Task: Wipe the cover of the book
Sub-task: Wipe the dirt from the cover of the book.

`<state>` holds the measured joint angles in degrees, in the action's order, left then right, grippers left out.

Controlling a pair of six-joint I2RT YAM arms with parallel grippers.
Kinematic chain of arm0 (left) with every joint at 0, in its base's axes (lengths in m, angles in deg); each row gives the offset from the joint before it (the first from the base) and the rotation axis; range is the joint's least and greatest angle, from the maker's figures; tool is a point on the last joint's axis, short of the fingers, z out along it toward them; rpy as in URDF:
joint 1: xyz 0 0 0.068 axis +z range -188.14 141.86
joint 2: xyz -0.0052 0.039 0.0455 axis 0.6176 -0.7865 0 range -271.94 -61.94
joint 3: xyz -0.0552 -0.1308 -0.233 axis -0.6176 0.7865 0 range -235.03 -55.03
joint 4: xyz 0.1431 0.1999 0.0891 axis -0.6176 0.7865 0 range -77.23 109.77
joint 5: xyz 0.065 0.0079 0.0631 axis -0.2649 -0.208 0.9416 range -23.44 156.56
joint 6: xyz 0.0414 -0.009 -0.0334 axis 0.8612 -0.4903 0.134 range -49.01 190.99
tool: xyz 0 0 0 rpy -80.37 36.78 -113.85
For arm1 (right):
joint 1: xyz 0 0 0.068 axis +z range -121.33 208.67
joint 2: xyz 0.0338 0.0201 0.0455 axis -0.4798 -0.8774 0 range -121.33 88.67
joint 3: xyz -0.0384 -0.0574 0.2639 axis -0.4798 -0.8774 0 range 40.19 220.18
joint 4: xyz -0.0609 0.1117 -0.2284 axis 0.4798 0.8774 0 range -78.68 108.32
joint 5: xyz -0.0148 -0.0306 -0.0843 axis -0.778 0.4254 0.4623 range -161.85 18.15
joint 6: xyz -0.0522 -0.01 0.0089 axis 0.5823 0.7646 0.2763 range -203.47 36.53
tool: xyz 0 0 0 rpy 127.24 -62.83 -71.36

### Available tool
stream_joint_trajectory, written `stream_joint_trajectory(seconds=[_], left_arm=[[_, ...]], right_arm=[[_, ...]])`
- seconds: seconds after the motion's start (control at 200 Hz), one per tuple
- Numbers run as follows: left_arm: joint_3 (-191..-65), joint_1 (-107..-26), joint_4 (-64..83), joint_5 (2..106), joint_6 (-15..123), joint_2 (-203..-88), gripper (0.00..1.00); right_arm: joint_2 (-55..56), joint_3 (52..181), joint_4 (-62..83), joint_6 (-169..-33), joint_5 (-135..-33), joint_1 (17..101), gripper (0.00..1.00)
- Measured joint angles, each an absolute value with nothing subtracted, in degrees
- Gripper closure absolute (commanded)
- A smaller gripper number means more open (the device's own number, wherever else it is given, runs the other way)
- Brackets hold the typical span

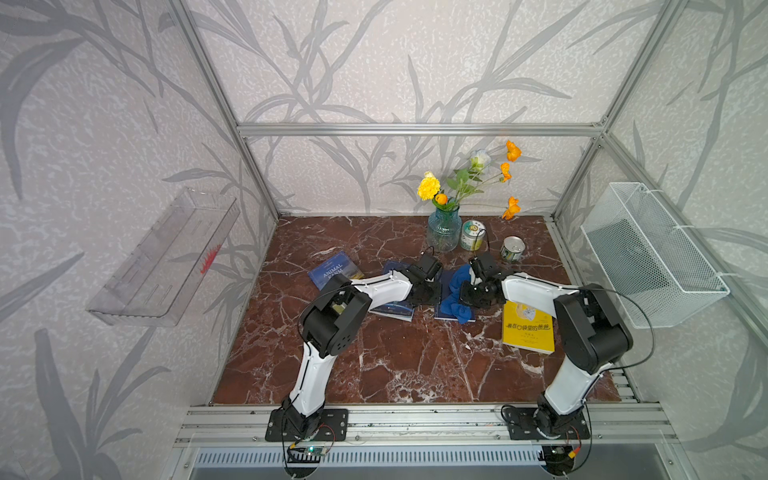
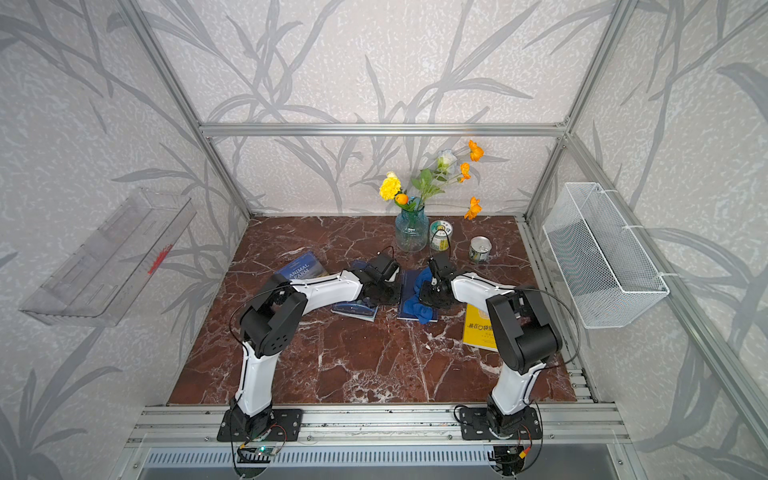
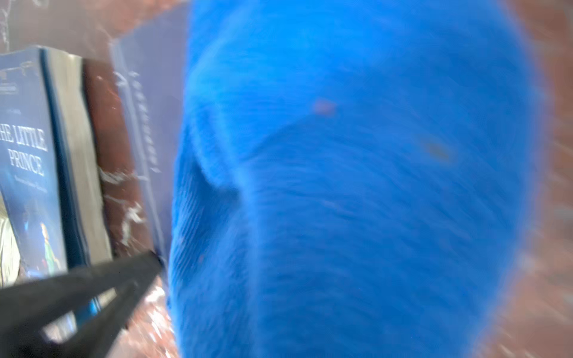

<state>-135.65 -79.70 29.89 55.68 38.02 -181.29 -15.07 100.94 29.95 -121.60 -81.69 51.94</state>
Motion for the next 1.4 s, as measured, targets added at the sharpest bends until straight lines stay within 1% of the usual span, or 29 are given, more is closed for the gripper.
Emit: stream_joint_trajectory(seconds=[0.11, 0.245, 0.455, 0.675, 0.835, 1.06, 1.235, 1.405], left_arm=[[-135.65, -79.7, 29.89, 55.7, 38.02, -181.29, 0.95], [-135.65, -79.7, 29.91, 55.7, 38.02, -181.29, 0.95], [-135.65, -79.72, 29.89, 55.73, 38.02, -181.27, 0.96], [-135.65, -79.72, 29.87, 55.73, 38.04, -181.27, 0.96], [-135.65, -79.72, 29.87, 55.75, 38.04, -181.27, 0.96], [-135.65, -79.72, 29.93, 55.86, 38.04, -181.27, 0.97], [-135.65, -79.72, 29.91, 55.9, 38.04, -181.25, 0.97], [-135.65, -79.76, 29.82, 55.97, 38.07, -181.25, 0.96]], right_arm=[[-18.98, 105.7, 29.93, -122.04, -80.95, 53.73, 0.91], [-21.02, 107.93, 29.06, -123.02, -81.82, 53.45, 0.91], [-19.2, 103.56, 24.86, -123.52, -85.8, 50.89, 0.91], [-16.34, 99.76, 23.77, -122.85, -85.21, 47.66, 0.91], [-17.45, 101.66, 24.51, -123.2, -83.92, 49.14, 0.91], [-23.42, 109.42, 25.08, -123.98, -81.98, 52.68, 0.9], [-22.7, 107.41, 22.72, -124.18, -84.25, 51.22, 0.9], [-18.48, 100.98, 20.18, -123.26, -85.58, 47.5, 0.89]])
